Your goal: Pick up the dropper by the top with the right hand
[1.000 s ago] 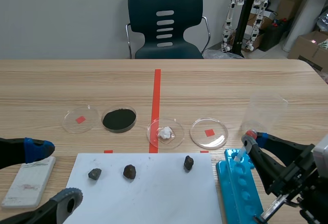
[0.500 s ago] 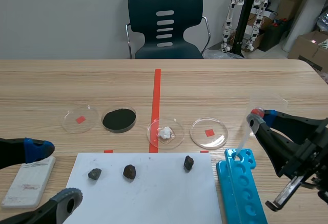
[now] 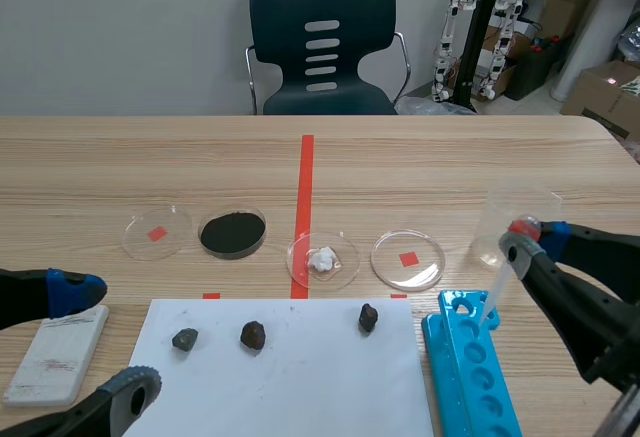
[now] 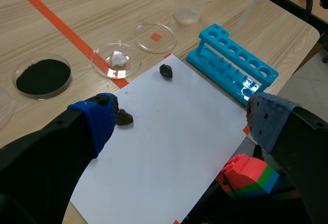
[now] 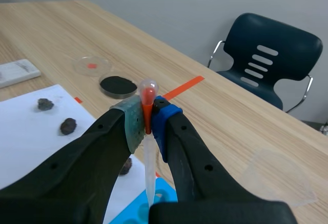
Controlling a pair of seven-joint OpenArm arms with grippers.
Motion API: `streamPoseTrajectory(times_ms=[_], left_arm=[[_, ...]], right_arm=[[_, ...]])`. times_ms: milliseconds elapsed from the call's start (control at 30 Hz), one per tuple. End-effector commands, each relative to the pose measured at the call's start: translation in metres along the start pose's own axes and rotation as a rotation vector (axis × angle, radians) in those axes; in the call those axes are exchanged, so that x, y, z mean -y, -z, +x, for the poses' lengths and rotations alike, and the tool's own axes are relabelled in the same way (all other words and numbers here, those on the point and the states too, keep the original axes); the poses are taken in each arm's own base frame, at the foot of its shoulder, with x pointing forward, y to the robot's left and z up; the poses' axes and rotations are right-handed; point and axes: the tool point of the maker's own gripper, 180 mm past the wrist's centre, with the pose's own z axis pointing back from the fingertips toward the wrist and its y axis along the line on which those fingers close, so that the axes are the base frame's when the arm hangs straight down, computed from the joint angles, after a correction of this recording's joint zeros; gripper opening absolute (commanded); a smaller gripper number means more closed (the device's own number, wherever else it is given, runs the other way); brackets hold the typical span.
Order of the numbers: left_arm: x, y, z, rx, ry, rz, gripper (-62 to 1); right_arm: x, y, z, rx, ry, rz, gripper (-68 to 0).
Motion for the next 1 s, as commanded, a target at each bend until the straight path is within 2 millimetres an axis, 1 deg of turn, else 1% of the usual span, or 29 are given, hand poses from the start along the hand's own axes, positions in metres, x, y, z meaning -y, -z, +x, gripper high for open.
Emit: streamPoseTrajectory(times_ms=[0, 167, 233, 333, 600, 833, 967], left_arm=[[0.001, 0.001, 0.01, 0.038, -0.003, -0.001, -8.4], [0.001, 0.001, 0.01, 0.038, -0.003, -0.001, -8.4], [0.001, 0.001, 0.01, 0.038, -0.003, -0.001, -8.4], [0.001, 0.001, 0.01, 0.038, -0.003, -0.001, -8.4], [0.001, 0.001, 0.01, 0.038, -0.003, -0.001, -8.4], [0.001, 0.001, 0.01, 0.038, -0.003, -0.001, -8.4], [0.001, 0.001, 0.01, 0.038, -0.003, -0.001, -8.4]], right_arm=[[-0.006, -0.002, 0.009, 0.017, 0.009, 0.012, -64.2], [-0.035, -0.01, 0.018, -0.01, 0.017, 0.076, -64.2], [-0.044, -0.013, 0.022, -0.017, 0.022, 0.094, -64.2], [-0.051, -0.016, 0.026, -0.024, 0.039, 0.103, -64.2], [-0.053, -0.019, 0.027, -0.029, 0.041, 0.088, -64.2], [-0.052, -0.019, 0.038, 0.03, 0.044, 0.087, -64.2], [-0.053, -0.019, 0.038, 0.031, 0.044, 0.088, -64.2]])
